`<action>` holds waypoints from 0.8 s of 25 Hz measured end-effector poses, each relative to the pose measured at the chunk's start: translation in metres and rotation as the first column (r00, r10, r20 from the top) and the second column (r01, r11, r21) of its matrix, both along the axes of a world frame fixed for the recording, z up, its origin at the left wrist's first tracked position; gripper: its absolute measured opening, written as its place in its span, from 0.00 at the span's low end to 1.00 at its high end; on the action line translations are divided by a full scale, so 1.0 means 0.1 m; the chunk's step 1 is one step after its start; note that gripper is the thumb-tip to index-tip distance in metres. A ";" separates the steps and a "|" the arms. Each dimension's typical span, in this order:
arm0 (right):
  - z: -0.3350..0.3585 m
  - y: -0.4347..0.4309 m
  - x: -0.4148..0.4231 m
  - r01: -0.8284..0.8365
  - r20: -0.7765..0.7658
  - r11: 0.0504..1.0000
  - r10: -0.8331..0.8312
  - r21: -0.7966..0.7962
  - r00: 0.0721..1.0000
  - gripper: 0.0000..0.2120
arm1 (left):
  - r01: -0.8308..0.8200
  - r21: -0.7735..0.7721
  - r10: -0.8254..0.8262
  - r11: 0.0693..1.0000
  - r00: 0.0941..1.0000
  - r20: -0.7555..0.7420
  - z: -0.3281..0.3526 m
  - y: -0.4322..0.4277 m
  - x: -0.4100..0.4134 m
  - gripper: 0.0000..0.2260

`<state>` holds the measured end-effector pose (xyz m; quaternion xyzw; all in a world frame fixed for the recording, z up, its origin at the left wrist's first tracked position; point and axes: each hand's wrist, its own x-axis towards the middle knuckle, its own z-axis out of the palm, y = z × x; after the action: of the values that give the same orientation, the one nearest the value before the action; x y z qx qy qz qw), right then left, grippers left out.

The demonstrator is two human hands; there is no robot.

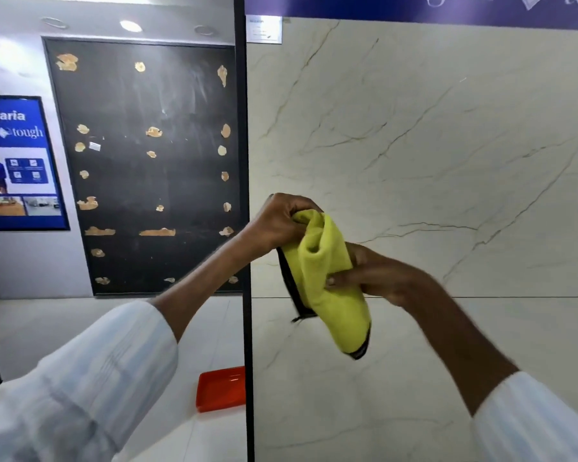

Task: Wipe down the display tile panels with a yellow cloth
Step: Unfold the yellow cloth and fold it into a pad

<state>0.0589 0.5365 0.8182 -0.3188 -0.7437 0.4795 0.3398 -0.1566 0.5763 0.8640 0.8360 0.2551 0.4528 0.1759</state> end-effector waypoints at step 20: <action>-0.24 0.22 0.29 0.402 -0.019 0.767 -0.454 0.500 0.891 0.22 | -0.119 -0.223 0.094 0.967 0.988 -0.119 -0.29 0.12 0.23 0.27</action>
<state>0.0876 0.5587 0.7939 -0.4072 -0.7647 0.1672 0.4707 -0.1336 0.5880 0.8347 0.8184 0.3593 0.3832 0.2329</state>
